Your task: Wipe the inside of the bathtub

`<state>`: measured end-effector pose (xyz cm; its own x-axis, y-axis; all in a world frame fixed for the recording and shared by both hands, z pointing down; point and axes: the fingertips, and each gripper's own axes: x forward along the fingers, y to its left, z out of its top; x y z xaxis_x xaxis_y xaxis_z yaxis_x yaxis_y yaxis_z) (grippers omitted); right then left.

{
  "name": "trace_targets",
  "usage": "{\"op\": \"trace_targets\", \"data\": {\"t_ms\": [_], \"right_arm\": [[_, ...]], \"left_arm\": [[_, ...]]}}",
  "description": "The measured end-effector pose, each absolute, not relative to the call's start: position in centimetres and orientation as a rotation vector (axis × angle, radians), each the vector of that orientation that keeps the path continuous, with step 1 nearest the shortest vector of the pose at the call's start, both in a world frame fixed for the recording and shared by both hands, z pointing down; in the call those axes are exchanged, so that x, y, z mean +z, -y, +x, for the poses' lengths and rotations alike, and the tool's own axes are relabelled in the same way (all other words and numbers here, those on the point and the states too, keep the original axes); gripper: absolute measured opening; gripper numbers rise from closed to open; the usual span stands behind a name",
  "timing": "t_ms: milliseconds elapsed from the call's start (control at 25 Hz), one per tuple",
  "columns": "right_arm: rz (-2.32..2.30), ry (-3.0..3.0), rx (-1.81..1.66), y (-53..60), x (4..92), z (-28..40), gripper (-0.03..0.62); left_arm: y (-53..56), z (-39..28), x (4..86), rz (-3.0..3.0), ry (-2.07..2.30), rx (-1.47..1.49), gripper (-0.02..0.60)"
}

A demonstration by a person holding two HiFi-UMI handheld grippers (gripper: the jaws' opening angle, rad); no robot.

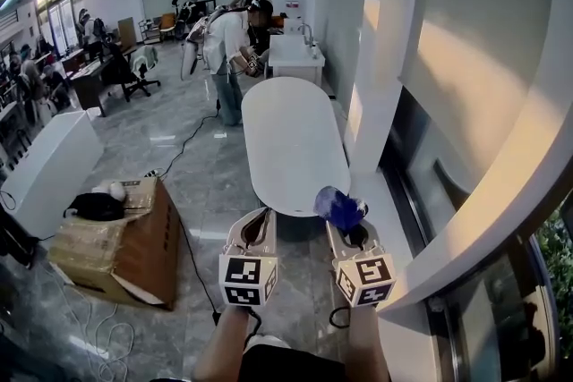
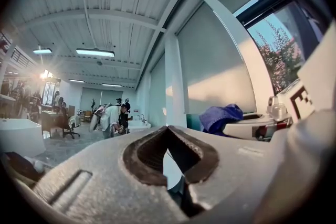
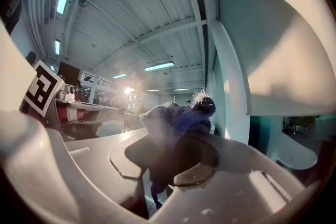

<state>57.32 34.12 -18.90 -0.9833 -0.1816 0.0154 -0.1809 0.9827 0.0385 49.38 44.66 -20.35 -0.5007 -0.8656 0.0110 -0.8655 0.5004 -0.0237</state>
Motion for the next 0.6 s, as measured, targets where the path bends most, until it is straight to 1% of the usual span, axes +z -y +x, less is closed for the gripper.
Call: {"op": "trace_targets", "data": {"t_ms": [320,600], "right_arm": [[0.306,3.129,-0.058,-33.5,-19.8,57.4,0.100],[0.271,3.144,-0.062,-33.5,-20.5,55.9,0.100]], "left_arm": [[-45.0,48.8,-20.9,-1.541,-2.743,-0.024,0.005],[-45.8,47.5,-21.6,-1.509,-2.754,-0.013,0.005]]}}
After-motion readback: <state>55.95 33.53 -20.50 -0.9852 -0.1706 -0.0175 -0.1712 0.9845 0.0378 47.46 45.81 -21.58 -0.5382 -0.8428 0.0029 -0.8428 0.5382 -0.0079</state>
